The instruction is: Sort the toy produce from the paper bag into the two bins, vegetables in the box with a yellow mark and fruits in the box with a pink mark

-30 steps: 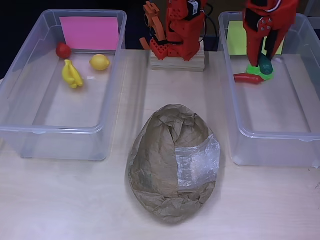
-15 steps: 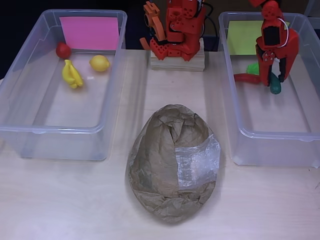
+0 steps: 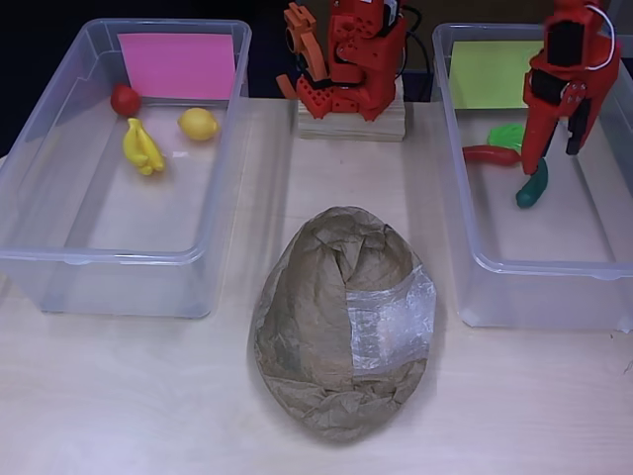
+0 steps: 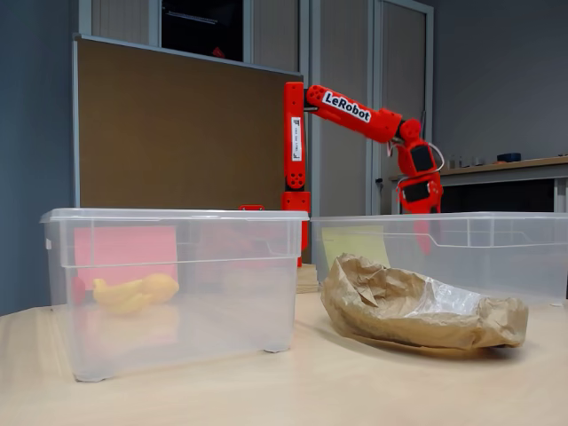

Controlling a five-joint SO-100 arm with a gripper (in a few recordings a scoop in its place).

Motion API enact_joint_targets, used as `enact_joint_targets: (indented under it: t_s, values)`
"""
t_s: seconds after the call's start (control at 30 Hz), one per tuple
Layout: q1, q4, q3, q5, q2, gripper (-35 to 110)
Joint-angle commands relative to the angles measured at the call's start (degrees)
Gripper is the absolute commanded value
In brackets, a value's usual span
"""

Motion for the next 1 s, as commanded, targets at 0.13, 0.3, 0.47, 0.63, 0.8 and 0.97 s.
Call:
enact_joint_targets:
  t_s: [0.13,0.3,0.47,0.63,0.8,0.97]
  values:
    - [12.8,5.7,-2.3,-37.1,14.8,29]
    - [27.1,5.6,3.3,-55.0,21.0,29]
    - [41.0,-1.5,7.7,-73.7,26.2,24]
    - [48.7,-12.5,17.1,-84.8,33.3,23]
    - [53.2,-20.5,28.9,-87.4,40.6,15]
    - [56.1,-21.3,37.3,-88.9,49.7,14]
